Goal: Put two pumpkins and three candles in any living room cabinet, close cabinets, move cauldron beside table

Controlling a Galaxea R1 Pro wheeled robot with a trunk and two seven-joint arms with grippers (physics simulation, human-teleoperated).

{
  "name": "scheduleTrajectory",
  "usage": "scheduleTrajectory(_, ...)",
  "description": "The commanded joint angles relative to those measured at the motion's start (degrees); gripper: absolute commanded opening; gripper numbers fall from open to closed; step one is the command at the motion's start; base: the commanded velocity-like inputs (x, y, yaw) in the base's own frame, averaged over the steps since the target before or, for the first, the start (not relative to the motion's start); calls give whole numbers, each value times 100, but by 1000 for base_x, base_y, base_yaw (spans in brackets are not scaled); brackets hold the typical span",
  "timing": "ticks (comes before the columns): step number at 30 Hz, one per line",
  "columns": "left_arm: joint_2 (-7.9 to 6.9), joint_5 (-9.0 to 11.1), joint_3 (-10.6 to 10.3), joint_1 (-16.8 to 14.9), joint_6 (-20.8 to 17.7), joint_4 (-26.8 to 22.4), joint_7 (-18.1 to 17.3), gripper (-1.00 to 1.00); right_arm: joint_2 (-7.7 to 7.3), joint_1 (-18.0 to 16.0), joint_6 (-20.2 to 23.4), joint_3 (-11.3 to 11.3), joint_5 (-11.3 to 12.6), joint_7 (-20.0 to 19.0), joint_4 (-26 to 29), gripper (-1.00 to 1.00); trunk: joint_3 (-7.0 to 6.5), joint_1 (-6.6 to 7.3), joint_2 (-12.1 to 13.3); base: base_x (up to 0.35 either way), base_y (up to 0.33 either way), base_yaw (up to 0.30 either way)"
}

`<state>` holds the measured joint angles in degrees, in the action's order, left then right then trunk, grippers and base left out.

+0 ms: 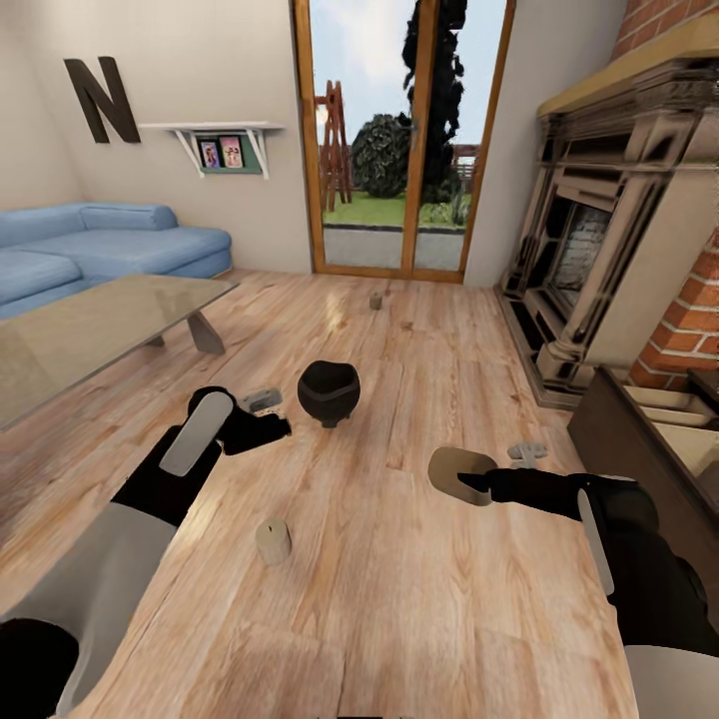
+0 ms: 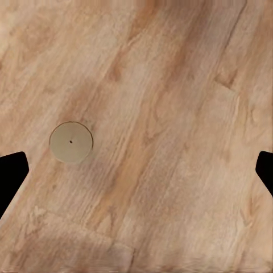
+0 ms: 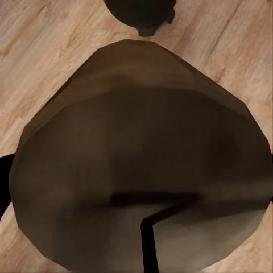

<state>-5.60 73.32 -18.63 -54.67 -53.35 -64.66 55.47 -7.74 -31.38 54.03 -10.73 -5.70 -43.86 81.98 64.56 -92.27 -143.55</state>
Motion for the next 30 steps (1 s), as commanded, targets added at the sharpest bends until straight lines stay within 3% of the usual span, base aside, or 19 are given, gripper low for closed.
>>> scheduleTrajectory(1, 13, -1, -9, -10, 0, 97, 3, 100, 0, 0, 2, 0, -2, 0, -3, -100, -23, 2, 2, 0, 0, 0)
scheduleTrajectory(5, 2, 4, 2, -113, -23, 459, 7, 100, 0, 0, 2, 0, -2, 0, -2, -100, -112, 13, 7, 0, 0, 0)
scheduleTrajectory(8, 8, 6, 25, -332, -221, 1284, 6, 100, 0, 0, 2, 0, -2, 0, 0, -100, -178, 20, 11, 0, 0, 0)
scheduleTrajectory(9, 27, 7, 31, -498, -334, 1770, 1, 100, 0, 0, 2, 0, -2, 0, 1, -100, -200, 23, 12, 0, 0, 0)
scheduleTrajectory(19, 30, -17, 10, -1280, -452, 2987, 8, 100, 0, 0, 2, 1, -2, 0, 2, -100, -422, 49, 26, 0, 0, 0)
scheduleTrajectory(25, 54, -19, -19, -1324, -465, 3521, -17, 100, 0, 0, 2, 0, -2, 0, 2, -100, -548, 96, 98, 0, 0, 0)
scheduleTrajectory(30, 224, -5, -10, -1270, -413, 3607, -42, 100, -5, 0, 2, 0, -2, 0, 2, -100, -584, 140, 178, 0, 0, 0)
